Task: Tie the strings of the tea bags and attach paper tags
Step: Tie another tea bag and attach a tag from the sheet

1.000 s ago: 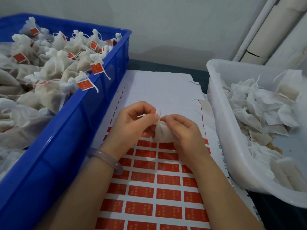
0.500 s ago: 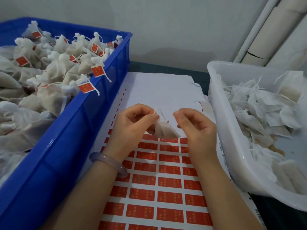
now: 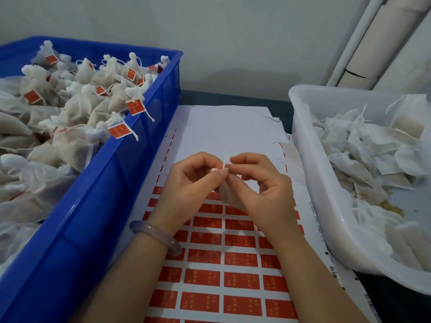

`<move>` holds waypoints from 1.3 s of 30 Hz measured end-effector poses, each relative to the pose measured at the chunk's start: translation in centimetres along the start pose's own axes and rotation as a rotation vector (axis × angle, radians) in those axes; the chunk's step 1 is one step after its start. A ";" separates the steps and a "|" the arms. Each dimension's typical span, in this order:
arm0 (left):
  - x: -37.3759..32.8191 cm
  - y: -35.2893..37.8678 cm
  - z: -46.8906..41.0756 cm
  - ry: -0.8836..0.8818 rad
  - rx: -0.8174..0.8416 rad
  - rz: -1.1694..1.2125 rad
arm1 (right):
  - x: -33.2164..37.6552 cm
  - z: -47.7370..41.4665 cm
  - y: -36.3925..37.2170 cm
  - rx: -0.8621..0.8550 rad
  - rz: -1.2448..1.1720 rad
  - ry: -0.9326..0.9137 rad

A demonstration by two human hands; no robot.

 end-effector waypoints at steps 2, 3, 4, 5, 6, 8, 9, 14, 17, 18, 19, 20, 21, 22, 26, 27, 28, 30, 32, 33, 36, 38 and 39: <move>-0.3 0.0 0.1 0.005 -0.001 0.014 | -0.1 0.0 0.1 0.013 -0.010 0.004; -0.3 0.0 0.1 0.002 -0.006 0.017 | -0.1 -0.1 0.0 0.011 -0.004 0.004; -0.2 0.0 0.1 -0.002 -0.014 0.005 | -0.1 -0.1 0.0 0.005 0.008 0.001; -0.2 -0.1 0.1 -0.011 -0.030 -0.010 | -0.1 -0.1 0.0 -0.005 0.028 -0.007; 0.0 -0.2 0.0 -0.016 -0.050 -0.030 | 0.0 0.0 0.0 -0.017 0.050 -0.017; 0.2 -0.7 0.0 -0.026 -0.102 -0.064 | 0.1 0.0 0.1 -0.037 0.102 -0.041; 0.2 -0.9 -0.1 -0.030 -0.123 -0.080 | 0.1 0.1 0.2 -0.041 0.128 -0.050; -0.3 -1.2 -0.1 0.000 -0.128 -0.134 | -0.2 0.2 0.7 -0.037 0.169 -0.062; -1.2 -1.2 0.0 0.065 -0.124 -0.170 | -0.2 0.4 1.0 -0.041 0.139 -0.069; -1.4 -1.2 0.0 0.086 -0.124 -0.195 | -0.2 0.4 1.0 -0.044 0.128 -0.071; -1.6 -1.1 0.0 0.106 -0.122 -0.228 | -0.2 0.4 1.1 -0.046 0.120 -0.076; -1.8 -0.9 0.1 0.132 -0.117 -0.265 | -0.1 0.4 1.1 -0.049 0.113 -0.081; -2.0 -0.7 0.2 0.157 -0.106 -0.305 | -0.1 0.4 1.1 -0.052 0.105 -0.086; -2.2 -0.4 0.2 0.184 -0.092 -0.350 | -0.1 0.4 1.0 -0.056 0.095 -0.089; -2.6 0.4 0.4 0.251 -0.058 -0.527 | -0.1 0.4 1.0 -0.076 0.081 -0.105; -2.6 0.5 0.4 0.249 -0.061 -0.557 | -0.2 0.3 1.1 -0.079 0.093 -0.109; -2.5 0.5 0.4 0.231 -0.069 -0.571 | -0.2 0.4 1.1 -0.081 0.115 -0.113; -1.6 0.2 0.3 0.129 -0.077 -0.520 | -0.4 0.4 1.2 -0.080 0.173 -0.117; 0.4 0.0 0.1 -0.089 -0.027 -0.303 | -0.3 0.4 1.4 -0.073 0.213 -0.126; 1.5 0.3 0.0 -0.212 0.027 -0.133 | -0.2 0.4 1.5 -0.065 0.217 -0.133; 3.3 1.6 0.5 -0.435 0.170 0.312 | 0.0 0.4 1.8 -0.028 0.198 -0.145; 3.7 2.0 0.7 -0.491 0.210 0.398 | -0.2 0.4 1.9 -0.001 0.158 -0.120; 3.9 2.0 0.8 -0.508 0.212 0.400 | -0.4 0.4 1.9 0.006 0.137 -0.102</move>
Point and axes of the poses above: each hand's wrist, its own z-axis away from the middle knuckle, its own y-axis out of the palm, x = y × z, the point moved 9 cm from there along -z, towards the middle knuckle, and after that the axes turned 3 degrees about -z, right-handed, at the moved point
